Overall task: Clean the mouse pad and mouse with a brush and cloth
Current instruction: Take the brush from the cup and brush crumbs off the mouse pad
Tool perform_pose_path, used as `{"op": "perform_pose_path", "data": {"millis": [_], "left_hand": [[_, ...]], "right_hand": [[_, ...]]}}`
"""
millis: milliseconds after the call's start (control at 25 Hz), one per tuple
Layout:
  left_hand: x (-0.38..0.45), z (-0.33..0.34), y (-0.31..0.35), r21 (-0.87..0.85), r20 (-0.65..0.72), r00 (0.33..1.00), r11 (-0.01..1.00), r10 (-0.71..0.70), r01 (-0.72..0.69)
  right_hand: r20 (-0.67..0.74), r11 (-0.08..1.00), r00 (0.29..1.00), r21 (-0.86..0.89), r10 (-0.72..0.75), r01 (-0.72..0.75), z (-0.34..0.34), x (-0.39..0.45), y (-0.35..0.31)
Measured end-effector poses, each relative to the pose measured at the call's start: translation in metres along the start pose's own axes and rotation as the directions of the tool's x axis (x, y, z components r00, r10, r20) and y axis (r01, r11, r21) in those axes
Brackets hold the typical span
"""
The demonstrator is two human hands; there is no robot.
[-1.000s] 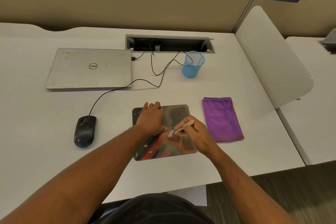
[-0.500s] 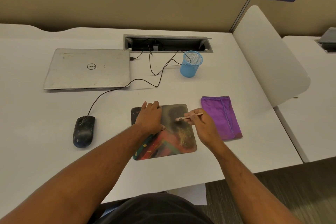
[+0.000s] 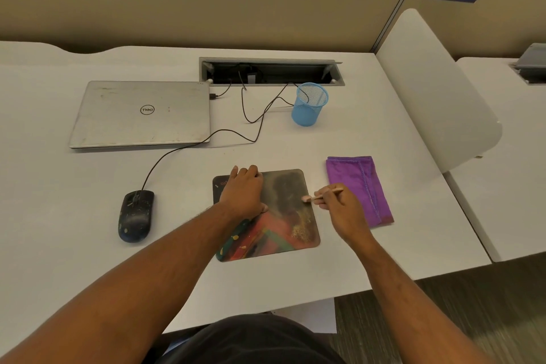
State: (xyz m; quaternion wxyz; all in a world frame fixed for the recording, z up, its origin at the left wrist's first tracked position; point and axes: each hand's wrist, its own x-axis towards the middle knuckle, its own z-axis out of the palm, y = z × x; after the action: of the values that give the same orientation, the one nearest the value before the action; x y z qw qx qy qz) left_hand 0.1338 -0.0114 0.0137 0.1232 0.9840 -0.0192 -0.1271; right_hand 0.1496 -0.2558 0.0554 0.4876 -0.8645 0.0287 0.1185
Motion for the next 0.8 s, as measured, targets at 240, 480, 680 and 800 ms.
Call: {"op": "perform_pose_path", "data": {"millis": [240, 480, 680, 800], "left_hand": [[0.001, 0.001, 0.0, 0.006, 0.001, 1.0, 1.0, -0.003, 0.003], [0.001, 0.0, 0.0, 0.015, 0.005, 1.0, 1.0, 0.001, -0.001], [0.002, 0.001, -0.001, 0.004, 0.001, 1.0, 1.0, -0.002, 0.002], [0.002, 0.002, -0.001, 0.0, -0.004, 1.0, 1.0, -0.003, 0.003]], "right_hand": [[0.026, 0.992, 1.0, -0.13, 0.001, 0.002, -0.01, -0.004, 0.005], [0.089, 0.998, 0.996, 0.059, -0.002, -0.004, 0.019, -0.001, -0.018], [0.231, 0.974, 0.973, -0.222, 0.007, 0.045, 0.006, -0.003, -0.01], [0.136, 0.98, 0.99, -0.19, -0.035, 0.061, -0.004, 0.001, -0.011]]}}
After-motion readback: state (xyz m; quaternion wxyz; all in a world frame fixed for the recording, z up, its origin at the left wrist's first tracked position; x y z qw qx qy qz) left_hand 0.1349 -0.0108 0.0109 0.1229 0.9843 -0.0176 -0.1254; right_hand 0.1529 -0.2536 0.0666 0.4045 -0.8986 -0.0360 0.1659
